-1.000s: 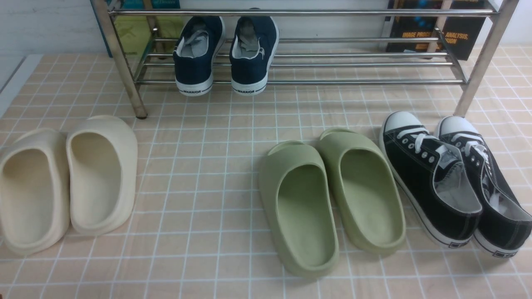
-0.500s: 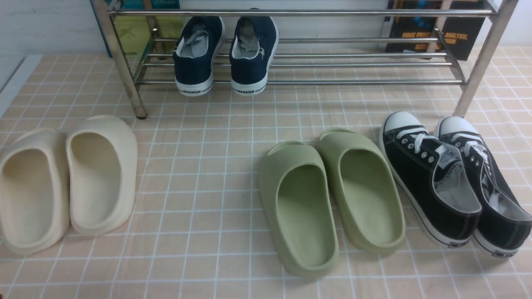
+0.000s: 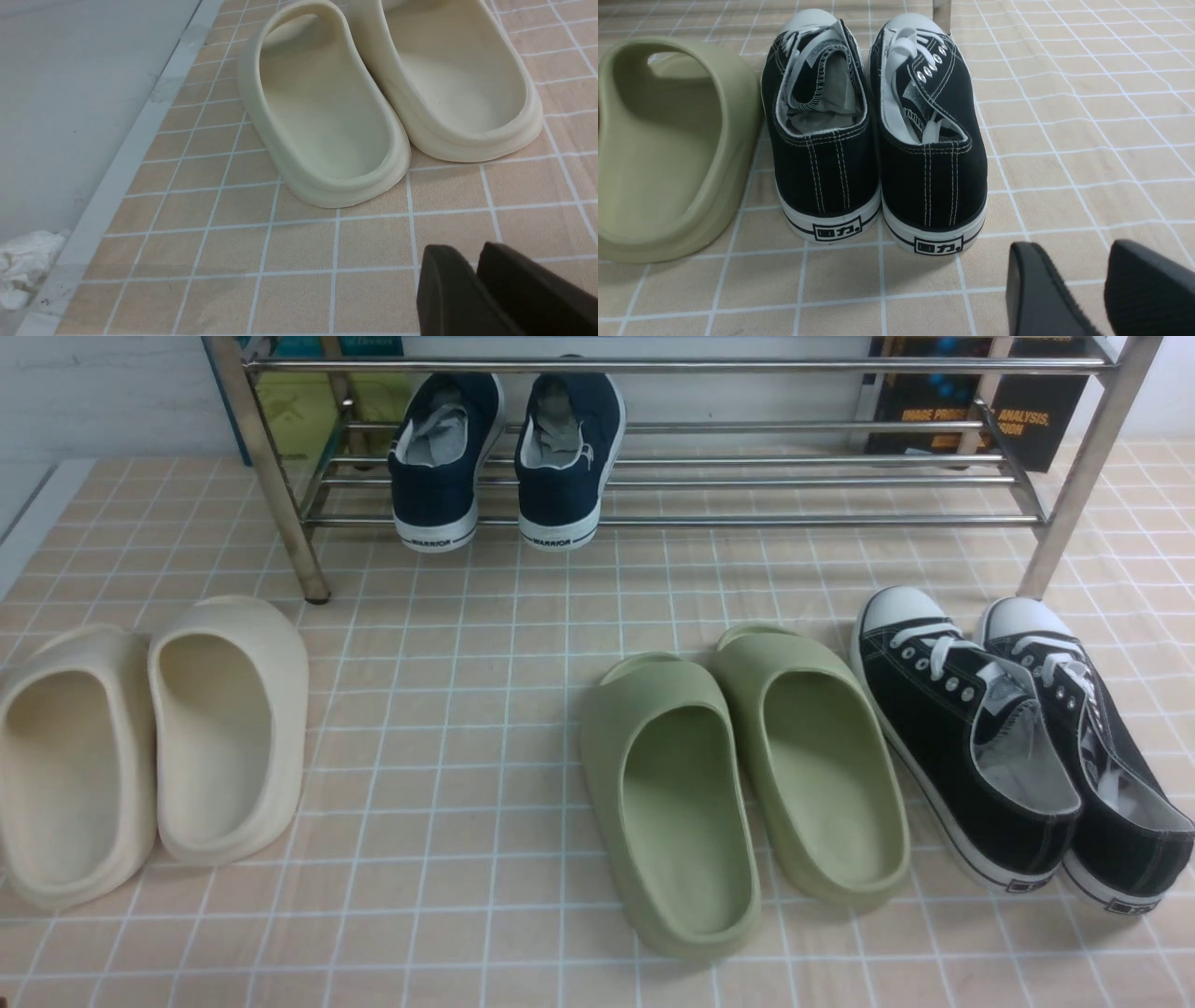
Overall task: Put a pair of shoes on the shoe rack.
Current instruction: Use the right arm to grab the shoe closest to it, then use the right arm to put a shoe into the shoe rack, then use the right arm to grab the shoe closest to it
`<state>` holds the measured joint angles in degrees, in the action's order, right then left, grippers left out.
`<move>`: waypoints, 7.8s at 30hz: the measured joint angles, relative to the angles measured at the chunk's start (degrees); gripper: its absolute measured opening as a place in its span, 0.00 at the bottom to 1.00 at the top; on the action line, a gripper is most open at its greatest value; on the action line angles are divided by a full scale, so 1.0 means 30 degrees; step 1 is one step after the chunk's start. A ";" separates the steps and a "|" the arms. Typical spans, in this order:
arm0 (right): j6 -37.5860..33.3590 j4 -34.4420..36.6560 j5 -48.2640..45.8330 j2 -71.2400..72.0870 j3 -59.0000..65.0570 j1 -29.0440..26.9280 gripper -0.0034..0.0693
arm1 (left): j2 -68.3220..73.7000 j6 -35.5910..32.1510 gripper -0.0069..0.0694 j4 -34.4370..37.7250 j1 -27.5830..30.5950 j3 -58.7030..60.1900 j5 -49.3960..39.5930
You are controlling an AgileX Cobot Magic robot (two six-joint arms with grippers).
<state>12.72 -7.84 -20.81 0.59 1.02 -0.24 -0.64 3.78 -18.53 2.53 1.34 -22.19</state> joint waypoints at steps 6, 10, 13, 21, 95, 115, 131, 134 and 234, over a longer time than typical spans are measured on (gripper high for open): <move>0.0000 -0.0016 0.0000 0.0000 0.0000 0.0000 0.38 | 0.0000 0.0000 0.26 0.0000 0.0000 0.0000 0.0000; 0.0062 0.0019 0.0000 0.0000 0.0000 0.0000 0.38 | 0.0000 0.0000 0.27 0.0000 0.0000 0.0000 0.0000; 0.0062 0.0067 0.0000 0.0000 0.0000 0.0000 0.38 | 0.0000 0.0000 0.27 0.0000 0.0000 0.0000 0.0000; 0.0062 0.1598 0.0018 0.0000 0.0000 0.0000 0.38 | 0.0000 0.0000 0.28 0.0000 0.0000 0.0000 0.0000; -0.5070 0.1072 -1.0005 -3.3586 -2.2155 0.6278 0.63 | 0.0000 0.0000 0.36 -0.0023 0.0000 0.0000 0.0000; -0.5434 0.1277 -1.2330 -3.2099 -2.8454 0.6670 0.05 | 0.0000 0.0000 0.38 -0.0051 0.0000 0.0000 0.0000; -0.5492 0.0029 -1.3174 -3.9425 -3.6956 0.6670 0.05 | 0.0000 0.0000 0.39 -0.0067 0.0000 0.0000 -0.0019; -0.5492 -0.0011 -1.3265 -4.0636 -3.8670 0.6670 0.05 | 0.0000 0.0000 0.39 -0.0067 0.0000 0.0000 -0.0019; -0.2853 -0.0022 -1.3224 -2.7005 -2.2543 0.6008 0.04 | -0.0006 0.0000 0.40 -0.0067 0.0000 0.0000 -0.0019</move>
<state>4.16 -7.91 -60.48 -80.42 -66.61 17.78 -0.66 3.78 -18.73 2.53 1.34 -22.25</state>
